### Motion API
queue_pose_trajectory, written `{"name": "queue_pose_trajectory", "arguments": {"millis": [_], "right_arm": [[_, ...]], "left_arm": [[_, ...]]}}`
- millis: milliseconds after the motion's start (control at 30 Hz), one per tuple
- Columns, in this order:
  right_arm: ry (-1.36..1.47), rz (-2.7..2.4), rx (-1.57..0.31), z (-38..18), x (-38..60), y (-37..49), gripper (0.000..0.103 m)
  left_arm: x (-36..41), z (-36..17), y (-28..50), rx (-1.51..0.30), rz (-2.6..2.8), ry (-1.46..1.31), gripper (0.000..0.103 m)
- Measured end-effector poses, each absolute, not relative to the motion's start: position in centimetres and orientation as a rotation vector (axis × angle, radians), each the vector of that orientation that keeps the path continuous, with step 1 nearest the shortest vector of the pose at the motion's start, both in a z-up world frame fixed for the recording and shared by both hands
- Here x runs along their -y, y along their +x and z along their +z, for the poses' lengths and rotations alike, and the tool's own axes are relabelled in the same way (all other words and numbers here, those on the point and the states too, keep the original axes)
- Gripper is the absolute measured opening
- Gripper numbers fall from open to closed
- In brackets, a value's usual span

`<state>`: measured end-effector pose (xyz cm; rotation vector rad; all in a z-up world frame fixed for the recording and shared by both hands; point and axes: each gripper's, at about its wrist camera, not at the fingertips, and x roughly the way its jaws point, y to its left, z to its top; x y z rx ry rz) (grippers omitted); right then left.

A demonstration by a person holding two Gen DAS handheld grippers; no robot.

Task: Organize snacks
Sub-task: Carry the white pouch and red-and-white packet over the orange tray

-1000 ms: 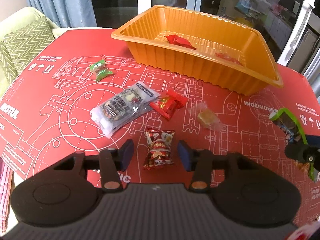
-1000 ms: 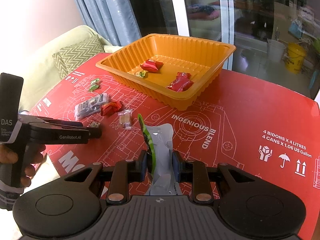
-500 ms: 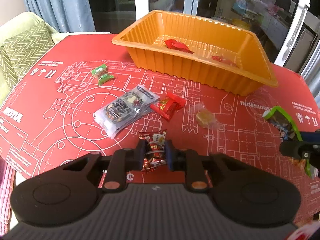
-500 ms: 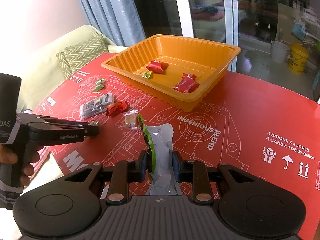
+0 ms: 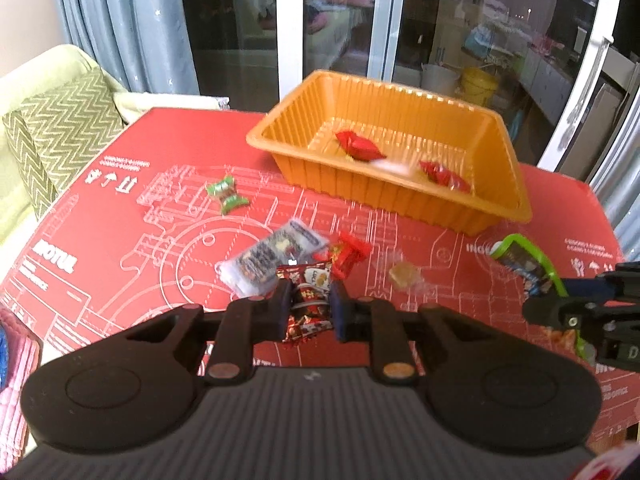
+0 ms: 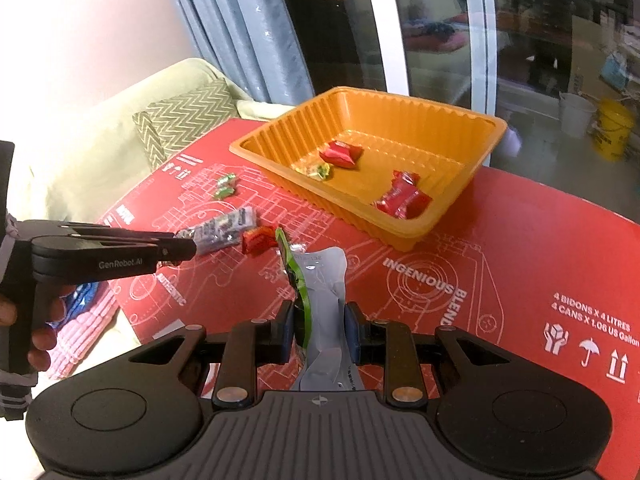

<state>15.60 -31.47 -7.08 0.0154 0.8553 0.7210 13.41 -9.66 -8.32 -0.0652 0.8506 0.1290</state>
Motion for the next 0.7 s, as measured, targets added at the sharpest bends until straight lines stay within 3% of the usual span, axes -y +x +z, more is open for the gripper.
{"name": "queue_pose_trajectory", "arguments": {"millis": [700], "right_arm": [[0.081, 0.726, -0.789, -4.1, 30.0, 18.8, 0.027]], "left_arm": [[10.8, -4.6, 17.1, -0.766, 0.044, -0.045, 0.019]]}}
